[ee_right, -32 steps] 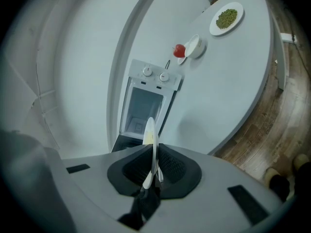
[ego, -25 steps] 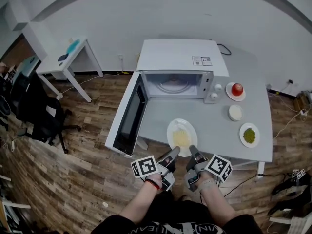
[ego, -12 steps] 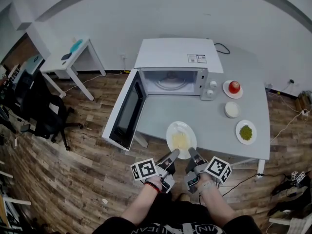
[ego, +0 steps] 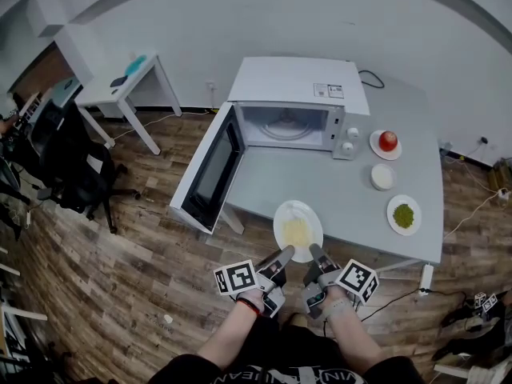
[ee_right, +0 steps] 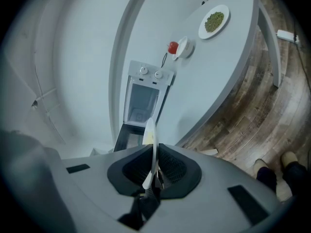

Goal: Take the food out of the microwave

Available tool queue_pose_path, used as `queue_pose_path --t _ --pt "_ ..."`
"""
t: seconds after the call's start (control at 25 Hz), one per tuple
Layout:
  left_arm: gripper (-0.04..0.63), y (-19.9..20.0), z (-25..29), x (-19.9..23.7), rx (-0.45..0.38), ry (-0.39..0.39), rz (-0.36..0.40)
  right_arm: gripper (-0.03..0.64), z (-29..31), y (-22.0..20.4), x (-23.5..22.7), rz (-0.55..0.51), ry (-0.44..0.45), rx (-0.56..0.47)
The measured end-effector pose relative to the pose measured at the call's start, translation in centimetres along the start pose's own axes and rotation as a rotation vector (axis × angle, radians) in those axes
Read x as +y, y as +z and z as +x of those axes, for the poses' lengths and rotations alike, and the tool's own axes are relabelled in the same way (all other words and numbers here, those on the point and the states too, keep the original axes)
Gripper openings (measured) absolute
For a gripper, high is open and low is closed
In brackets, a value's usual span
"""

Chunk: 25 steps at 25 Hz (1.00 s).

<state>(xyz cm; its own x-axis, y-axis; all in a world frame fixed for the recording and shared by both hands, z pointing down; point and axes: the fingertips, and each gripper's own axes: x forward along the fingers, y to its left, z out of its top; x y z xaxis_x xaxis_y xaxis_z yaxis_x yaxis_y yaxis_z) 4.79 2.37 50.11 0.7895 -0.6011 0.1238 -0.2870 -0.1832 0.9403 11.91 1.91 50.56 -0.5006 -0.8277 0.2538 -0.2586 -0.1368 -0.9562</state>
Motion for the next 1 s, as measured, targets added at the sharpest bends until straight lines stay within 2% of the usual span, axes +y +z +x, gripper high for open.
queue_pose_path --t 0.8,1.0 --pt "0.080 -3.7 -2.3 -0.8 -0.067 0.018 -0.004 0.049 -3.4 -1.8 -0.6 -0.019 0.026 0.065" --pt "0.080 -4.3 -2.8 -0.9 -0.072 0.034 0.031 0.049 -4.3 -2.0 -0.7 -0.020 0.031 0.068"
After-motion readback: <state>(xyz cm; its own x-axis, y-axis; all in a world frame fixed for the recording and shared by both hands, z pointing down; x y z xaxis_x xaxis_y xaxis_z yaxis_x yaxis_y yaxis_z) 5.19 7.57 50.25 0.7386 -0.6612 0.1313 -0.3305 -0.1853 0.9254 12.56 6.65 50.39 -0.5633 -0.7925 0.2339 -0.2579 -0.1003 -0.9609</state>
